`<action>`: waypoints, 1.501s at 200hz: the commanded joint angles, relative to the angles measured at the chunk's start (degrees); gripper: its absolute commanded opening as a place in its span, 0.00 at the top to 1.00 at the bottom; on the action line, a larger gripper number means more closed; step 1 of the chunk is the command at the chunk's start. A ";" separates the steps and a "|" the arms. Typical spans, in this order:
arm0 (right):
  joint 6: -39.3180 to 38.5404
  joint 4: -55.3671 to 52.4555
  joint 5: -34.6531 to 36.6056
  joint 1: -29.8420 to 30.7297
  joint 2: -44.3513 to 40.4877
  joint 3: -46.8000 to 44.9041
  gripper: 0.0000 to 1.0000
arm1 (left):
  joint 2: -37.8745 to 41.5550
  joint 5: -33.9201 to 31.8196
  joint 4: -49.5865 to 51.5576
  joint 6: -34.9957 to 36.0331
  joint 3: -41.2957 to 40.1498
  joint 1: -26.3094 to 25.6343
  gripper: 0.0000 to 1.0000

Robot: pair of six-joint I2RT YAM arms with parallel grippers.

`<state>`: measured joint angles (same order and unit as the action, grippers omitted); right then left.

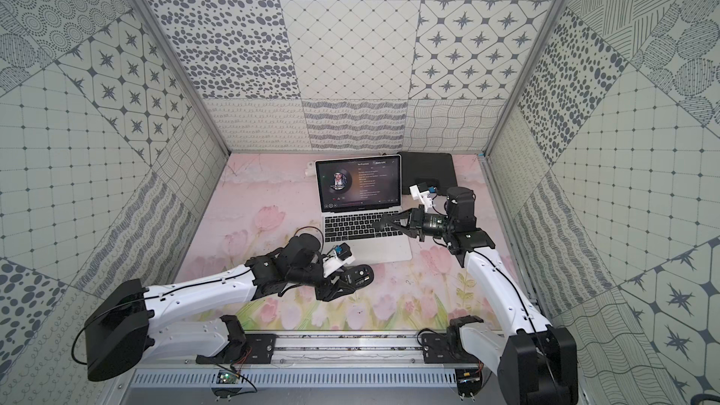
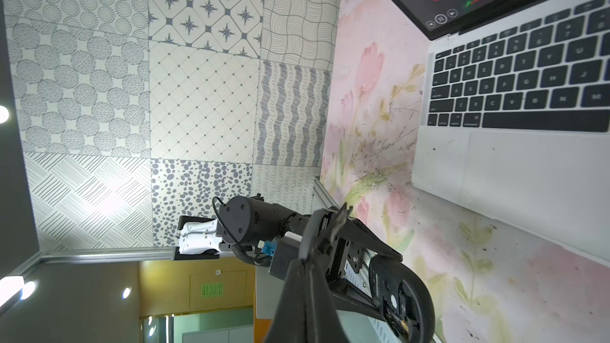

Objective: Remove the wireless mouse receiver from the laptop
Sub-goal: Close the lid on the mouse.

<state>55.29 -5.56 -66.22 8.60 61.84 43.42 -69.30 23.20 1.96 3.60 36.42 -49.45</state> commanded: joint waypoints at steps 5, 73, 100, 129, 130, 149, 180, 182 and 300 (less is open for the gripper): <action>7.16 9.56 -3.48 0.85 -2.75 -0.32 1.00 | 3.60 2.81 3.88 -1.57 1.88 1.76 1.00; 13.13 16.44 -6.56 7.90 -5.26 -2.12 1.00 | 6.14 7.62 12.81 0.60 9.55 3.92 1.00; 13.70 16.76 -6.39 9.46 -6.37 -1.03 1.00 | 5.79 9.31 21.96 3.09 14.67 4.15 1.00; 15.27 18.26 -5.91 10.37 -7.18 -1.69 1.00 | 7.37 10.12 33.34 10.52 19.42 6.09 1.00; 15.32 18.33 -5.93 10.46 -7.18 -1.73 1.00 | 7.40 10.29 33.67 10.80 19.54 6.15 1.00; 16.30 20.07 -4.61 12.60 -7.30 -3.26 1.00 | 8.23 12.57 37.61 15.99 20.36 8.76 1.00; 17.16 23.73 -3.23 17.21 -7.00 -5.46 1.00 | 10.87 19.19 37.77 24.35 16.33 11.83 1.00; 17.21 24.06 -3.22 17.50 -6.91 -5.56 1.00 | 11.18 19.54 37.70 24.99 15.79 12.01 1.00; 17.37 31.90 -1.65 26.70 -1.14 -8.54 1.00 | 17.13 24.90 30.02 26.82 10.52 16.00 1.00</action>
<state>72.29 20.69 -69.01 35.11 59.48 36.47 -52.80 42.00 34.76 27.83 47.27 -34.00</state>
